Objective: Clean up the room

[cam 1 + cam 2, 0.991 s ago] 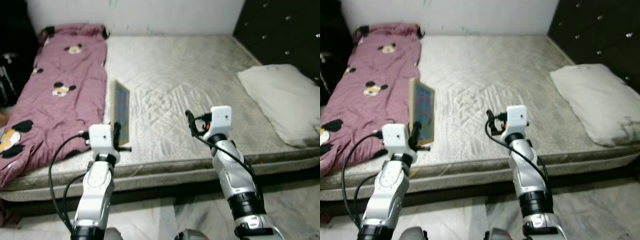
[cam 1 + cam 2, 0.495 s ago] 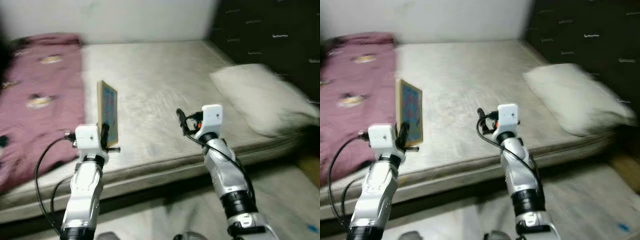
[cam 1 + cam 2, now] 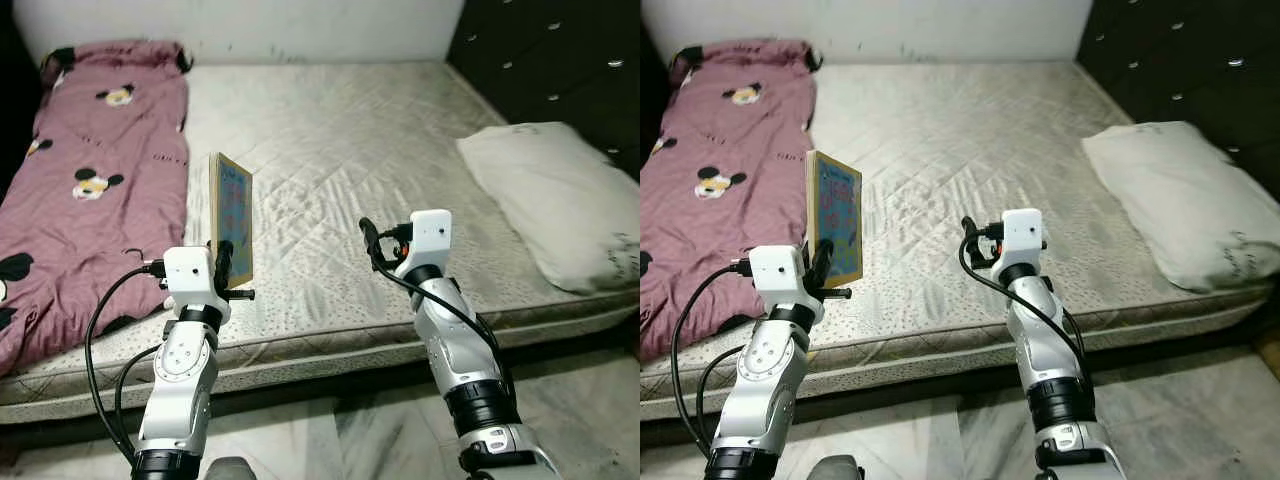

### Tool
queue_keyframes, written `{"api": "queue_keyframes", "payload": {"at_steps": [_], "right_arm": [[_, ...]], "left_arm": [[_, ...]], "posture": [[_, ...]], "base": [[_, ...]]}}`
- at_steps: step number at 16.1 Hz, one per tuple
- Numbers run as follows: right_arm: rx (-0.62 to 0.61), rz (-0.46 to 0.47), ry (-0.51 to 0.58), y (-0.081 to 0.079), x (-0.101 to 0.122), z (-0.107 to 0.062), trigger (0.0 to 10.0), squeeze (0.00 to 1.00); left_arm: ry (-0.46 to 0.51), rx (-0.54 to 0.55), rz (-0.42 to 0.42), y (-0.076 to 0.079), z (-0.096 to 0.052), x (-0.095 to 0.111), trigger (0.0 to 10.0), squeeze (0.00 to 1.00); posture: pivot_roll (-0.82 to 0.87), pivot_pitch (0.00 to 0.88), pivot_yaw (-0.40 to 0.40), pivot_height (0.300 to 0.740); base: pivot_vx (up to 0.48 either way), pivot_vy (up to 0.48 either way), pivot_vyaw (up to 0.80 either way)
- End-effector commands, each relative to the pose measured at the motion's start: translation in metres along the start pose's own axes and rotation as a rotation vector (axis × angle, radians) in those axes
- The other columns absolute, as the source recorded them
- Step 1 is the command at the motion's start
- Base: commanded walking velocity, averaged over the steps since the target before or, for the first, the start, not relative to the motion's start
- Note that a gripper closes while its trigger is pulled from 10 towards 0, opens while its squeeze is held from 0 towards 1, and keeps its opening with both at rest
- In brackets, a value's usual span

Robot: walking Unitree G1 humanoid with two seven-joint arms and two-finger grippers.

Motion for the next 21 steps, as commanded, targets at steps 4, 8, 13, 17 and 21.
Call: {"api": "queue_keyframes", "payload": {"at_steps": [4,8,13,17,21], "right_arm": [[0.0,-0.013,0.022,0.0022,0.0052,0.002,10.0,0.0],[-0.001,-0.011,0.018,0.0026,0.0042,0.0024,10.0,0.0],[0.0,-0.041,0.028,0.0034,0.0052,0.003,10.0,0.0],[-0.002,-0.033,0.022,0.0028,0.0037,0.0029,10.0,0.0],[0.001,-0.036,0.019,0.0017,0.0029,0.0024,10.0,0.0]], "left_arm": [[0.054,-0.021,0.002,0.0042,0.0019,0.0109,10.0,0.0],[0.059,0.011,-0.003,0.002,0.0028,0.011,10.0,0.0],[0.045,0.026,0.038,0.0027,0.0041,0.0096,10.0,0.0],[0.044,0.028,0.033,0.0026,0.0045,0.0096,10.0,0.0],[0.044,0.024,0.031,0.003,0.0048,0.0098,10.0,0.0]], "posture": [[0.02,0.0,-0.052,0.74],[0.02,0.0,-0.052,0.74],[0.03,0.0,-0.054,0.74],[0.02,0.0,-0.053,0.74],[0.02,0.0,-0.053,0.74]], "base": [[0.439,0.0,0.0],[0.321,0.0,0.0],[0.0,0.0,0.32],[0.0,-0.078,0.2],[0.0,-0.355,0.0]]}}
Point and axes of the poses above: a point about 5 cm out from each wrist's last joint towards the gripper, its own z axis pointing out of the wrist towards the gripper, its own x axis along the axis of the wrist's last joint, y = z × x, the point moved 2 cm from there along z, pointing out of the wrist towards the gripper, and after that the axes turned 3 degrees about -z, right-handed, at the moved point
